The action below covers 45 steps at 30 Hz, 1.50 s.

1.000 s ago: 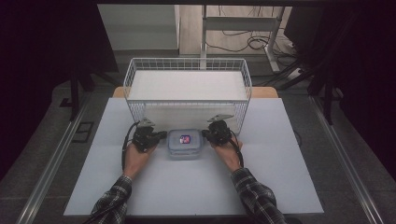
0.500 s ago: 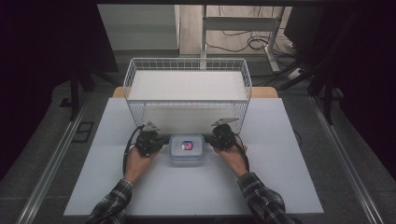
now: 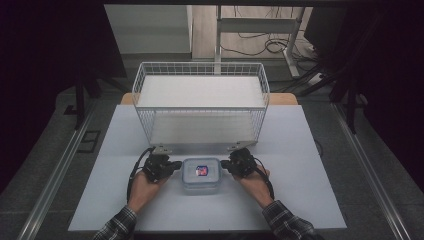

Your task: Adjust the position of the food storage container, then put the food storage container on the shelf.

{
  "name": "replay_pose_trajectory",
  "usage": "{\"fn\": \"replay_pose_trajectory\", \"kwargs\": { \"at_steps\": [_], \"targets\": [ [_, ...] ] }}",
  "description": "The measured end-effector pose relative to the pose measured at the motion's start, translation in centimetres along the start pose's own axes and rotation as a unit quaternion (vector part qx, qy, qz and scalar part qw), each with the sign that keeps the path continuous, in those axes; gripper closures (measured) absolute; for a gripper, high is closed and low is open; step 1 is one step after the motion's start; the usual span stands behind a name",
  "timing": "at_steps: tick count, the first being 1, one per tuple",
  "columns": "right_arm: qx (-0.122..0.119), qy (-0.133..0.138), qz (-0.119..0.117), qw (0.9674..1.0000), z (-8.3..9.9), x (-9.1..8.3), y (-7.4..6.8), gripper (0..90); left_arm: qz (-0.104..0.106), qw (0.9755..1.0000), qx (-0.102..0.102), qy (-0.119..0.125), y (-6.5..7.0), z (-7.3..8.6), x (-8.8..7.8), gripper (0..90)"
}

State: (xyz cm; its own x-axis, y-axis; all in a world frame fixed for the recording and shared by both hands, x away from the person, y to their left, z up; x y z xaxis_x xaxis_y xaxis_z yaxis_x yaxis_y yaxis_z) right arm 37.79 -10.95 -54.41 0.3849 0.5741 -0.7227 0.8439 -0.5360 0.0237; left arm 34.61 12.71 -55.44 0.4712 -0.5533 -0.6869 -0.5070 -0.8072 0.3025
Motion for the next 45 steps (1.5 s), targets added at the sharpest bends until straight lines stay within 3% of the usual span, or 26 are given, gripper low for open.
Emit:
{"fn": "replay_pose_trajectory", "kwargs": {
  "at_steps": [10,14,16,23,25,26,27,28,31,34,40,45],
  "targets": [
    [-0.008,-0.010,0.003,0.9999,0.9,-1.1,-1.7,89.5,0.007,0.9999,-0.003,-0.008,1.3,1.2,-0.6,90.0],
    [-0.010,-0.005,0.014,0.9998,1.0,-1.8,-1.5,89.3,0.008,0.9999,-0.009,0.010,0.9,1.0,-1.9,89.7],
    [-0.005,0.015,0.011,0.9998,1.2,-3.1,-1.4,87.8,0.016,0.9996,-0.018,0.018,0.6,1.9,-3.0,83.5],
    [-0.016,0.041,0.016,0.9989,1.7,-5.4,-2.2,73.9,0.009,0.9997,-0.010,0.023,1.0,3.7,-4.6,65.0],
    [-0.022,0.045,0.018,0.9986,2.0,-5.9,-2.6,67.1,0.006,0.9996,-0.005,0.027,1.2,4.2,-5.0,55.6],
    [-0.023,0.047,0.019,0.9985,2.5,-6.3,-2.9,57.7,-0.001,0.9995,0.005,0.032,1.2,4.8,-5.3,44.4],
    [-0.023,0.047,0.019,0.9985,2.5,-6.3,-2.9,57.7,-0.001,0.9995,0.005,0.032,1.2,4.8,-5.3,38.7],
    [-0.019,0.046,0.015,0.9986,2.9,-6.4,-3.0,47.8,-0.004,0.9993,0.013,0.035,1.3,5.3,-5.5,34.7],
    [-0.011,0.046,0.004,0.9989,3.4,-6.4,-3.0,40.2,-0.008,0.9991,0.019,0.037,1.2,5.5,-5.6,24.4],
    [-0.003,0.052,-0.006,0.9986,3.5,-6.3,-2.8,31.5,-0.001,0.9990,0.005,0.044,1.1,5.2,-5.6,17.8],
    [-0.004,0.052,0.000,0.9986,3.1,-6.4,-2.9,30.6,0.008,0.9990,-0.011,0.042,0.8,4.8,-5.6,11.9],
    [0.003,0.058,-0.011,0.9982,2.7,-6.3,-3.0,30.3,0.015,0.9986,-0.009,0.049,1.1,4.1,-5.5,12.7]
  ]
}}
Point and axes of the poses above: each handheld gripper's, and its own axes: x roughly forward along the jaws, z roughly out of its underside, y roughly to its right, the point moved 5 cm from there along x, roughly forward along the jaws, and after that the axes turned 11 degrees about -x, right-handed, at the moved point
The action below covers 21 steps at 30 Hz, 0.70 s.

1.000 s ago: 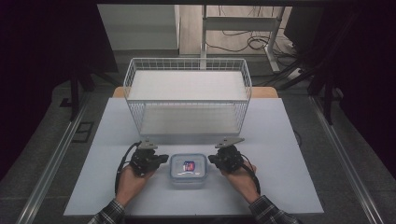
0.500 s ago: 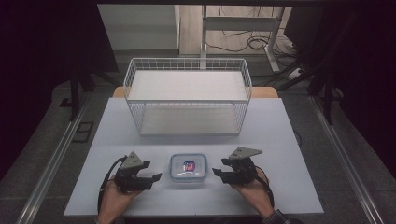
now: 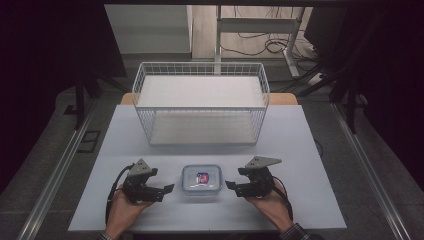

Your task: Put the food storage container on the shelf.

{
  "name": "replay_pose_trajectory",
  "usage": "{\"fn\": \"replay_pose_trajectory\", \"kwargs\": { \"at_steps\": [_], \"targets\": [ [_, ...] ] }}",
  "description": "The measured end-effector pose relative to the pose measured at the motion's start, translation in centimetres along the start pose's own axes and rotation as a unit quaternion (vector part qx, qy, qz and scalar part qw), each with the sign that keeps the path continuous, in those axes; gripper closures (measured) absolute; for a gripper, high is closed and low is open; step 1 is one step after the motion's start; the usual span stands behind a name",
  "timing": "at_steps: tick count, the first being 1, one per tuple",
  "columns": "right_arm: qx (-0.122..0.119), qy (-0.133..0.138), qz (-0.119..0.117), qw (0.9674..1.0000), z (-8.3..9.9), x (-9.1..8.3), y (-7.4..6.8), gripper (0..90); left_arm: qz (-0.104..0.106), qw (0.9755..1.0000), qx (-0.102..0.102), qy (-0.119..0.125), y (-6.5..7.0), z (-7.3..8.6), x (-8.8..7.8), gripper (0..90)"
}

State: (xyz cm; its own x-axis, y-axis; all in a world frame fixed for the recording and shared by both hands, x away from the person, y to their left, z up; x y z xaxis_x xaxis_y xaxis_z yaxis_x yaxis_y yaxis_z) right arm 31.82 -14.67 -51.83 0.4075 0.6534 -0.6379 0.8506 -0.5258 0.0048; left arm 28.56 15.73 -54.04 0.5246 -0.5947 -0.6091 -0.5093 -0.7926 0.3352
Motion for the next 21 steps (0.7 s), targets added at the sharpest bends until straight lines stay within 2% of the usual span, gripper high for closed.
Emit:
{"fn": "replay_pose_trajectory", "kwargs": {
  "at_steps": [2,3,8,11,13,14,15,16,17,18,19,20,21],
  "targets": [
    [0.001,0.002,0.000,1.0000,-0.3,0.1,-0.1,29.4,0.010,0.9999,-0.006,0.004,0.2,-0.4,0.3,12.2],
    [0.000,0.003,-0.002,1.0000,-0.7,0.4,-0.2,28.5,0.024,0.9996,-0.011,0.008,0.6,-1.0,0.8,11.6],
    [-0.004,0.005,-0.006,1.0000,-1.3,1.1,-0.4,25.9,0.032,0.9995,-0.005,0.005,1.2,-2.1,2.3,9.7],
    [-0.002,0.008,-0.011,0.9999,-1.6,1.8,-0.3,23.2,0.038,0.9992,-0.004,-0.005,1.7,-2.4,3.7,8.9],
    [0.005,0.000,-0.022,0.9997,-1.7,2.8,-0.3,21.0,0.036,0.9989,0.007,-0.027,2.1,-2.1,4.8,7.4],
    [0.005,0.000,-0.022,0.9997,-1.7,2.8,-0.3,21.0,0.036,0.9989,0.007,-0.027,2.1,-2.1,4.8,5.9],
    [0.014,-0.008,-0.036,0.9992,-1.7,3.5,-0.4,19.2,0.053,0.9978,-0.003,-0.040,2.3,-1.8,5.2,5.2],
    [0.014,-0.008,-0.036,0.9992,-1.7,3.5,-0.4,19.2,0.053,0.9978,-0.003,-0.040,2.3,-1.8,5.2,5.0],
    [0.021,-0.016,-0.048,0.9985,-1.6,4.2,-0.5,18.3,0.067,0.9966,-0.011,-0.046,2.4,-1.7,5.3,5.3],
    [0.021,-0.016,-0.048,0.9985,-1.6,4.2,-0.5,18.3,0.067,0.9966,-0.011,-0.046,2.4,-1.7,5.3,6.1],
    [0.035,-0.025,-0.071,0.9966,-1.3,4.9,-0.8,17.0,0.080,0.9953,-0.016,-0.052,2.4,-1.6,5.4,7.9],
    [0.035,-0.025,-0.071,0.9966,-1.3,4.9,-0.8,17.0,0.092,0.9939,-0.020,-0.057,2.5,-1.5,5.4,7.9],
    [0.050,-0.028,-0.094,0.9939,-1.2,5.2,-1.1,19.2,0.114,0.9910,-0.028,-0.065,2.8,-1.3,5.4,16.0]
  ]
}}
Point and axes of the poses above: each handheld gripper's, and its own axes: x roughly forward along the jaws, z roughly out of its underside, y roughly to its right, the point moved 5 cm from there along x, roughly forward along the jaws, and after that the axes turned 11 degrees about -x, right-handed, at the moved point
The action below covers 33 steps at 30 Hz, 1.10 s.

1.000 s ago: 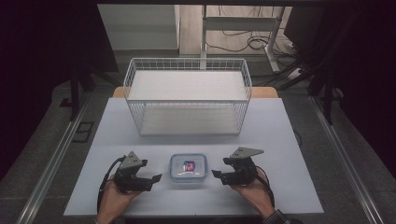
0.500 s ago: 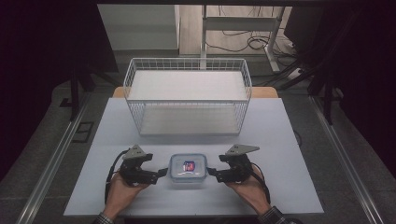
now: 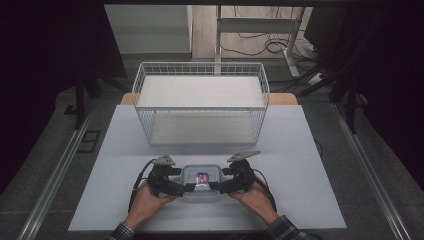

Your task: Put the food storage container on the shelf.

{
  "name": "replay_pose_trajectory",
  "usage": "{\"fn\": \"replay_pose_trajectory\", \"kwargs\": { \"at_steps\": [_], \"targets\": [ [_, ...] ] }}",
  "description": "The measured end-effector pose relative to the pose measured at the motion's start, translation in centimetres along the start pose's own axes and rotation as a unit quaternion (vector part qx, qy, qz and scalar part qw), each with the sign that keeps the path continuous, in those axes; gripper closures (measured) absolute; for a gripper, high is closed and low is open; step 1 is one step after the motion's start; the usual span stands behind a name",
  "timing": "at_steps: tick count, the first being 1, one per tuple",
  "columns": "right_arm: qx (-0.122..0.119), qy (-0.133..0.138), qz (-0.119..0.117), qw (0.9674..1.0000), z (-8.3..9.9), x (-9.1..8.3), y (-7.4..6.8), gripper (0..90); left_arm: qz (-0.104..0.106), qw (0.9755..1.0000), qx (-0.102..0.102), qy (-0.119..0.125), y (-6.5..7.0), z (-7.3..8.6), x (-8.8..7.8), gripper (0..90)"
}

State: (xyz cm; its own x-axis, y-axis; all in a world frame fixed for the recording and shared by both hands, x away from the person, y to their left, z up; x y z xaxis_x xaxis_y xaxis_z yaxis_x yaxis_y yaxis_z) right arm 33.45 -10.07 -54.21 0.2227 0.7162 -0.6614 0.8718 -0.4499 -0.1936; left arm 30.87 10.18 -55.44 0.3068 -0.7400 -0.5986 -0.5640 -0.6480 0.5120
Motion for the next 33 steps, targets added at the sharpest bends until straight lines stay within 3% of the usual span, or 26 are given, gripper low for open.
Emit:
{"fn": "replay_pose_trajectory", "kwargs": {
  "at_steps": [1,2,5,7,11,14,15,16,24,27,28,33],
  "targets": [
    [0.000,0.000,0.000,1.0000,0.0,0.0,0.0,19.2,0.000,1.0000,0.000,0.000,0.0,0.0,0.0,15.9],
    [0.008,-0.008,-0.015,0.9998,0.2,0.1,-0.4,18.7,-0.006,0.9999,0.008,-0.004,0.3,0.3,-0.2,16.3],
    [0.002,-0.011,-0.013,0.9999,0.3,-0.2,-0.7,23.7,-0.005,1.0000,0.004,-0.002,0.4,0.5,-0.6,19.7],
    [-0.002,-0.011,-0.009,0.9999,0.5,-0.9,-1.0,32.6,0.005,1.0000,-0.007,-0.002,0.4,0.9,-1.0,30.1],
    [0.005,-0.007,-0.024,0.9997,1.1,-1.6,-1.1,40.0,0.009,0.9999,-0.003,0.007,0.7,1.6,-1.7,38.0],
    [0.006,-0.001,-0.033,0.9994,1.5,-2.0,-1.3,46.6,0.036,0.9989,-0.020,0.021,0.3,1.8,-2.2,45.8],
    [0.013,0.007,-0.043,0.9990,1.7,-2.4,-1.2,52.2,0.064,0.9971,-0.030,0.028,-0.1,1.9,-2.5,50.9],
    [0.019,0.014,-0.053,0.9983,1.8,-2.6,-1.1,53.7,0.070,0.9967,-0.031,0.027,-0.2,1.9,-2.5,52.5],
    [0.038,0.027,-0.074,0.9962,1.9,-2.8,-0.8,56.9,0.093,0.9939,-0.048,0.037,-0.6,2.1,-2.7,56.2],
    [0.051,0.044,-0.079,0.9946,1.8,-3.0,-0.6,58.2,0.102,0.9924,-0.057,0.038,-0.7,2.0,-2.6,56.3],
    [0.065,0.058,-0.084,0.9927,1.6,-3.3,-0.4,59.0,0.107,0.9916,-0.058,0.045,-0.6,1.7,-2.6,56.3],
    [0.068,0.075,-0.081,0.9916,1.1,-3.9,-0.2,59.2,0.107,0.9912,-0.053,0.058,-0.4,1.0,-2.9,56.2]
  ]
}}
Point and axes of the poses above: each handheld gripper's, and its own axes: x roughly forward along the jaws, z roughly out of its underside, y roughly to its right, the point moved 5 cm from there along x, roughly forward along the jaws, and after that the axes turned 11 degrees about -x, right-handed, at the moved point
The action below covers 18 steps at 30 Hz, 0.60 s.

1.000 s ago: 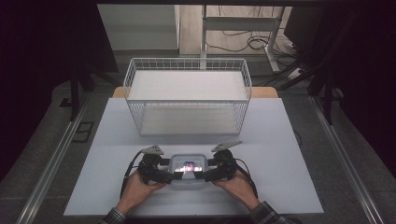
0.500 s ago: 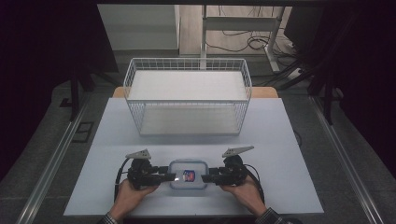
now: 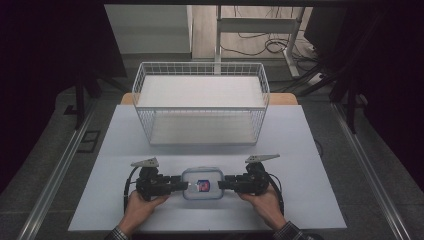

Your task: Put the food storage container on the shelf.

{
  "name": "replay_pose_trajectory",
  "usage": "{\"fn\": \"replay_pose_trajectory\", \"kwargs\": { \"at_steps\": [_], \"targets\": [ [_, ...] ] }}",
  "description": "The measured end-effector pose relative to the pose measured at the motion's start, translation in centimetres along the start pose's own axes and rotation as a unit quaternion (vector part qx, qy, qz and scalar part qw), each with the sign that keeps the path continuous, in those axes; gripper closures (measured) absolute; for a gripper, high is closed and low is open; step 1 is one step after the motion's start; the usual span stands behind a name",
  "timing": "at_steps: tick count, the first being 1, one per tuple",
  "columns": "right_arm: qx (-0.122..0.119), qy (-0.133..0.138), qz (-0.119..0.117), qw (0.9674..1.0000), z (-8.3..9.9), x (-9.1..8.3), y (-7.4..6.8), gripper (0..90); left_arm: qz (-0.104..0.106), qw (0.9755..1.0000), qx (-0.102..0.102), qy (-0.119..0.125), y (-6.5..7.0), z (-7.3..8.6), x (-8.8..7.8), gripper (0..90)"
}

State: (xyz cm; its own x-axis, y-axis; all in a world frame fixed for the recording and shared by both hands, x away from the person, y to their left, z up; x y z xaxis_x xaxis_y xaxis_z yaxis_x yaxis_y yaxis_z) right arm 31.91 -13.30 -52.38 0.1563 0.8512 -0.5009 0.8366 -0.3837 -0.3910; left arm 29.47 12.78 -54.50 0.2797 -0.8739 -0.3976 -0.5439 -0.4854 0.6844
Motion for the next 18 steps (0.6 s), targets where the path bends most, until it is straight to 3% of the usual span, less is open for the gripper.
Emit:
{"fn": "replay_pose_trajectory", "kwargs": {
  "at_steps": [8,18],
  "targets": [
    [-0.002,0.023,0.005,0.9997,-1.8,-0.5,-0.2,59.1,0.009,0.9996,-0.002,0.027,0.6,-2.0,-1.2,57.4],
    [-0.022,0.040,0.006,0.9989,-5.0,-1.2,-0.5,58.9,0.001,0.9992,0.013,0.039,1.9,-4.6,-2.5,57.6]
  ]
}}
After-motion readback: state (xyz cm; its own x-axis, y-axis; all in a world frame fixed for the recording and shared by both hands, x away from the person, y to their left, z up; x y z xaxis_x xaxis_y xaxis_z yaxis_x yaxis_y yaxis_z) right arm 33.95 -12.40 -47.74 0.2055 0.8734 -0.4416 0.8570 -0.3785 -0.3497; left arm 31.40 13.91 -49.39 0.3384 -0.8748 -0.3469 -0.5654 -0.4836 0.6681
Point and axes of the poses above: each handheld gripper's, and its own axes: x roughly forward along the jaws, z roughly out of its underside, y roughly to its right, the point moved 5 cm from there along x, roughly forward along the jaws, and after that the axes turned 11 degrees about -x, right-handed, at the moved point
